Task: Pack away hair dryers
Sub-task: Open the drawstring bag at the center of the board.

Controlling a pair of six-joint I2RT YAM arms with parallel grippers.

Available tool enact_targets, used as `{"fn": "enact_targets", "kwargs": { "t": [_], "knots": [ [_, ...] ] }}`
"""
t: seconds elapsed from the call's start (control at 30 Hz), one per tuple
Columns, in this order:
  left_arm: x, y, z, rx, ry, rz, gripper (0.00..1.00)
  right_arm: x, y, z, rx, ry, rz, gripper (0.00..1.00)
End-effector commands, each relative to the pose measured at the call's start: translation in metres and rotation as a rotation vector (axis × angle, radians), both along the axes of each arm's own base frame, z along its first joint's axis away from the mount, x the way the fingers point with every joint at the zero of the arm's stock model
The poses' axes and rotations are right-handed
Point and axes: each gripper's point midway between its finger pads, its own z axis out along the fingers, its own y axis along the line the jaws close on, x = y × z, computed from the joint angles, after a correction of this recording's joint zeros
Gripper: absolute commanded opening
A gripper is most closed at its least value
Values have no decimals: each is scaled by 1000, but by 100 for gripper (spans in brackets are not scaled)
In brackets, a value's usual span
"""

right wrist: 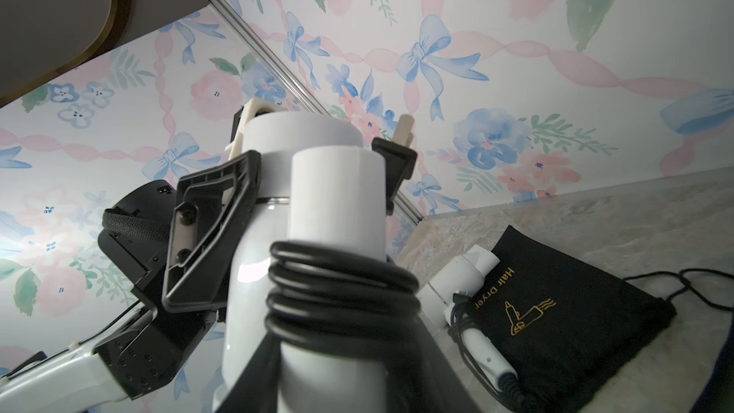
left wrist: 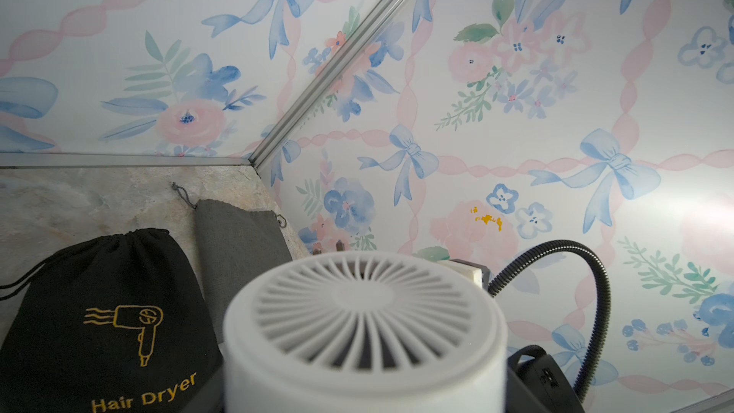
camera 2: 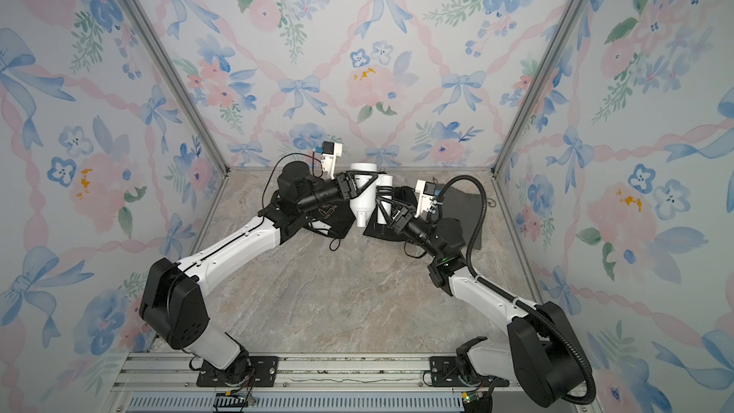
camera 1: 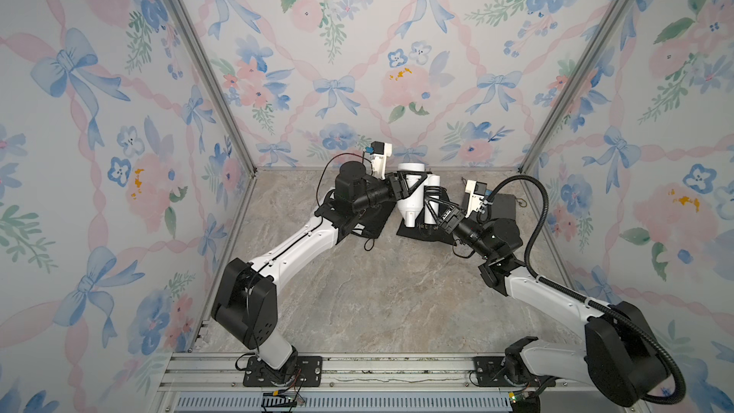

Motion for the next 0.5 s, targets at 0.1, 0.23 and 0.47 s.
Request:
{"fn": "enact_targets", "kwargs": {
  "t": [0.1, 0.23, 0.47],
  "knots": [
    [-11, 1, 30, -47, -81, -20, 49, -3, 3, 32, 66, -95, 6, 31],
    [-4, 18, 23, -33, -77, 28, 79, 1, -6, 33, 60, -95, -44, 28],
    [22, 74, -10, 171, -55, 212, 84, 8, -29, 23, 45, -78, -142, 25]
  ]
}}
